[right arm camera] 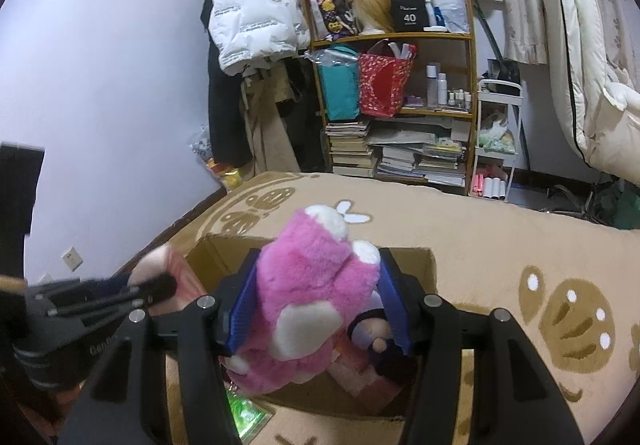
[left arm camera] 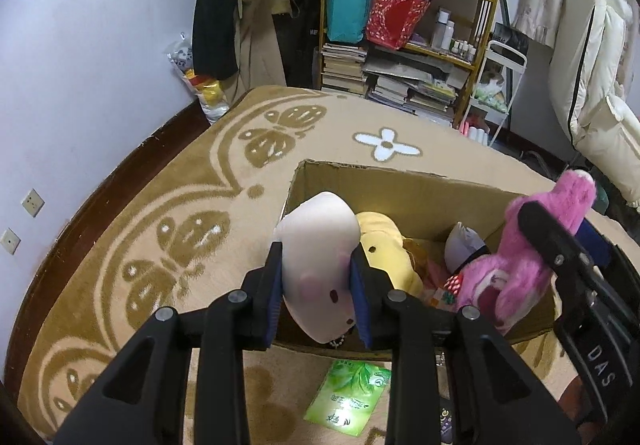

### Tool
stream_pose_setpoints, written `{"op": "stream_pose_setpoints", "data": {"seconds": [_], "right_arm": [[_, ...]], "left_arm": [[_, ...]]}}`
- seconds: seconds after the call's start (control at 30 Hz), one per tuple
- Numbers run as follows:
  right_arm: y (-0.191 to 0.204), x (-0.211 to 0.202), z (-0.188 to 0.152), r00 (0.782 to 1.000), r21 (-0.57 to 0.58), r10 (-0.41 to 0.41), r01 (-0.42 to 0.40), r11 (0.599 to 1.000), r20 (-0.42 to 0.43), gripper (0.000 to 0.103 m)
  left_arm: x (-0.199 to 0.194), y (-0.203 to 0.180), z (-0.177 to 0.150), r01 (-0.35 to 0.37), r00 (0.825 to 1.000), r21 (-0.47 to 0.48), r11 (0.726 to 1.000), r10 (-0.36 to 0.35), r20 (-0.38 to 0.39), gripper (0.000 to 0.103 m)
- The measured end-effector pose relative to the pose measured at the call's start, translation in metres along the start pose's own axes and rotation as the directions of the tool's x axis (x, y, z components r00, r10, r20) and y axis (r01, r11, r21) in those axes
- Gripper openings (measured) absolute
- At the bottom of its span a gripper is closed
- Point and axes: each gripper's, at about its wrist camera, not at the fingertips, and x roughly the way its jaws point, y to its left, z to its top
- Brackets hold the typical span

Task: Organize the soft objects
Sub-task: 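Open the left gripper over the box while the right releases the pink bear inside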

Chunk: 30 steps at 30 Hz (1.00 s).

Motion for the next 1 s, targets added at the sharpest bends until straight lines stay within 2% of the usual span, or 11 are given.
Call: {"op": "stream_pose_setpoints", "data": {"seconds": [0.07, 0.17, 0.3, 0.37, 0.47, 0.5, 0.63, 0.67, 0.8, 1.0], "right_arm": [[0.001, 0.007, -0.004, 0.999, -0.012, 0.019, -0.019, 1.0, -0.037, 0.07], [0.01, 0.014, -0.01, 0.998, -0.07, 0.009, -0.013, 0.997, -0.063, 0.072], [0.021, 0.016, -0.014, 0.996, -0.124, -0.043, 0.032, 0.992, -0.083, 0.079], [0.02, 0.015, -0.014, 0.995, -0.12, -0.042, 0.031, 0.992, -0.089, 0.081], [0.016, 0.011, -0.012, 0.995, -0.094, -0.042, 0.034, 0.995, -0.086, 0.092], [0.015, 0.009, -0.011, 0.996, -0.091, -0.041, 0.034, 0.995, -0.083, 0.092], [0.013, 0.004, -0.008, 0.996, -0.088, -0.045, 0.038, 0.995, -0.076, 0.096], [0.013, 0.004, -0.008, 0.996, -0.088, -0.043, 0.036, 0.995, -0.074, 0.102], [0.014, 0.004, -0.011, 0.995, -0.104, -0.054, 0.045, 0.994, -0.083, 0.103], [0.017, -0.004, -0.015, 0.994, -0.114, -0.068, 0.057, 0.992, -0.089, 0.103]], "left_arm": [[0.001, 0.0, -0.001, -0.02, 1.0, 0.006, 1.0, 0.02, 0.004, 0.033], [0.003, -0.001, 0.0, -0.01, 1.0, 0.01, 1.0, 0.01, -0.012, 0.04], [0.003, 0.001, -0.001, -0.063, 0.998, 0.025, 0.998, 0.064, -0.014, 0.066], [0.002, 0.005, 0.0, -0.064, 0.998, 0.011, 0.998, 0.065, -0.009, 0.072], [-0.002, 0.012, 0.001, -0.035, 0.999, -0.015, 0.999, 0.035, -0.005, 0.078], [-0.004, 0.013, 0.001, -0.036, 0.999, -0.016, 0.999, 0.036, 0.0, 0.082], [-0.012, 0.011, 0.002, -0.098, 0.995, 0.028, 0.995, 0.097, 0.03, 0.098], [-0.014, 0.01, 0.001, -0.119, 0.992, 0.05, 0.992, 0.117, 0.038, 0.1], [-0.018, 0.008, -0.002, -0.179, 0.983, 0.093, 0.979, 0.174, 0.053, 0.102], [-0.027, 0.017, -0.007, -0.168, 0.985, 0.064, 0.984, 0.165, 0.043, 0.102]]}}
